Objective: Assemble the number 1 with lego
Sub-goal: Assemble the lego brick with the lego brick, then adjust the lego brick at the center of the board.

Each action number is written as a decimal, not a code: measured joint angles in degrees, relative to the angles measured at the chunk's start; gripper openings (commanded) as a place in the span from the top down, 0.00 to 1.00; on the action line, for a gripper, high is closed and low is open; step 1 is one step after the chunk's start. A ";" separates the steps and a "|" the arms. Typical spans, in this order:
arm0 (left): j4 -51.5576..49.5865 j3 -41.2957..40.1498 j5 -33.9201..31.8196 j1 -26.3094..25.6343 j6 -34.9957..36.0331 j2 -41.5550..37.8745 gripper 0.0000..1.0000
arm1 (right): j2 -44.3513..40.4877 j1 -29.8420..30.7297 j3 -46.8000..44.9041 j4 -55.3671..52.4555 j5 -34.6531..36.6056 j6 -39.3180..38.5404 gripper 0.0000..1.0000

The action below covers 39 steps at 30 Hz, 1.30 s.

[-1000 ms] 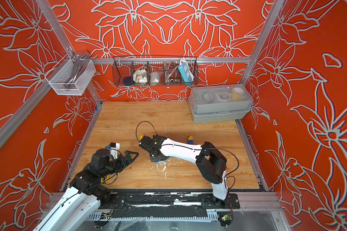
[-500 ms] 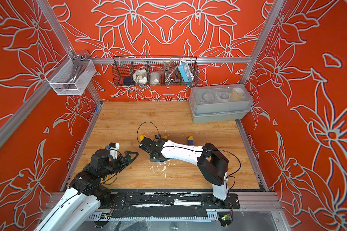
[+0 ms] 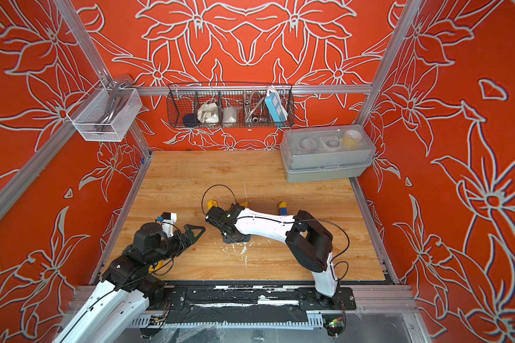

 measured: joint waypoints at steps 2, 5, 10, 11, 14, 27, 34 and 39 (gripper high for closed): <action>-0.02 0.00 0.00 0.00 0.00 -0.22 0.00 | 0.28 0.00 0.26 -1.62 0.02 -0.20 0.40; -0.11 0.00 -0.02 0.00 0.00 -0.74 0.00 | 0.28 0.00 2.45 -3.96 0.11 -0.39 0.38; -0.50 0.00 -0.04 0.00 0.00 -1.25 0.00 | -1.64 0.00 4.92 -5.46 0.37 -0.76 0.37; -0.63 0.00 -0.04 0.00 0.00 -1.27 0.00 | -2.56 0.00 4.98 -5.79 0.59 -0.85 0.37; -1.53 0.00 -0.63 0.00 -0.09 -1.36 0.00 | -5.90 0.00 4.81 -6.08 1.42 -1.55 0.37; -3.21 9.79 1.36 8.72 -15.45 30.91 0.01 | -30.45 -0.04 -14.08 -0.81 8.76 -12.72 0.37; -3.37 23.04 -0.44 9.73 -25.90 50.95 0.11 | -38.82 -0.74 -23.82 2.19 13.44 -17.86 0.37; -13.73 48.46 -9.40 9.07 -15.72 66.20 0.16 | -44.39 -3.65 -28.85 5.64 13.42 -21.20 0.37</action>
